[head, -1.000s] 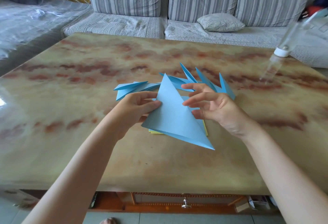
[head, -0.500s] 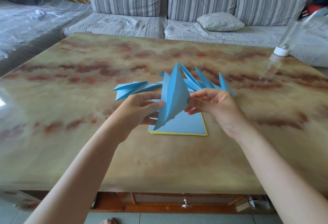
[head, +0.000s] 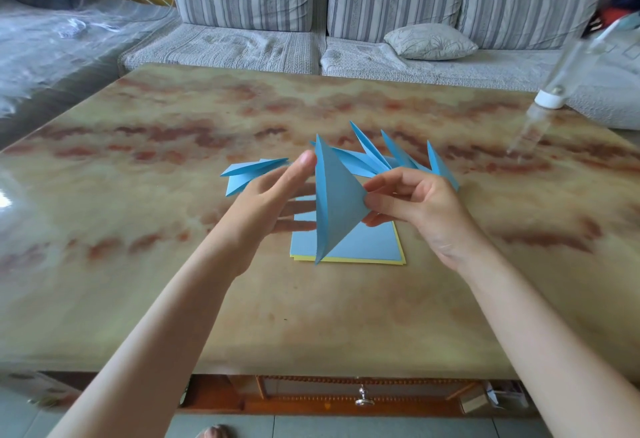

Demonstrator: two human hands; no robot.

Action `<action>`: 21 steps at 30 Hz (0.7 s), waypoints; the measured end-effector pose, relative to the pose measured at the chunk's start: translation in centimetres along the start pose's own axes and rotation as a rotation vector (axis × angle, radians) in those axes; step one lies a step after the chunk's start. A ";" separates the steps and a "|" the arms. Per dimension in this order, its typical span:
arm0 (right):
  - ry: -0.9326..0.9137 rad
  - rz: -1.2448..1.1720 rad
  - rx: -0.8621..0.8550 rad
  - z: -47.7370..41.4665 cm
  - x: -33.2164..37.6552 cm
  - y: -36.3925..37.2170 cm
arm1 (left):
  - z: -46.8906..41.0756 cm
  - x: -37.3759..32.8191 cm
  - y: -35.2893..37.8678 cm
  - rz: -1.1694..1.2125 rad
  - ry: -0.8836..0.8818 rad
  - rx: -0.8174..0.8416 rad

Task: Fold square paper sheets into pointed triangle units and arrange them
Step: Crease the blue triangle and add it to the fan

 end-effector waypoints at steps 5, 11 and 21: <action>0.029 0.015 0.030 0.2 -0.1 0.5 | 0.4 -1.1 -0.1 0.067 0.086 -0.027; 0.091 -0.024 0.017 0.3 -0.5 0.4 | 0.5 -1.2 -0.2 0.082 0.123 -0.045; 0.097 0.024 0.006 0.4 -0.4 0.4 | 0.4 -0.8 -1.0 0.126 0.111 -0.142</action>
Point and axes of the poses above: each hand's wrist, its own z-axis away from the middle knuckle, its own y-axis out of the palm, x = y × z, the point moved 9 cm from there along -z, towards the middle knuckle, and after that the axes turned 10 degrees about -y, right-handed, at the moved point
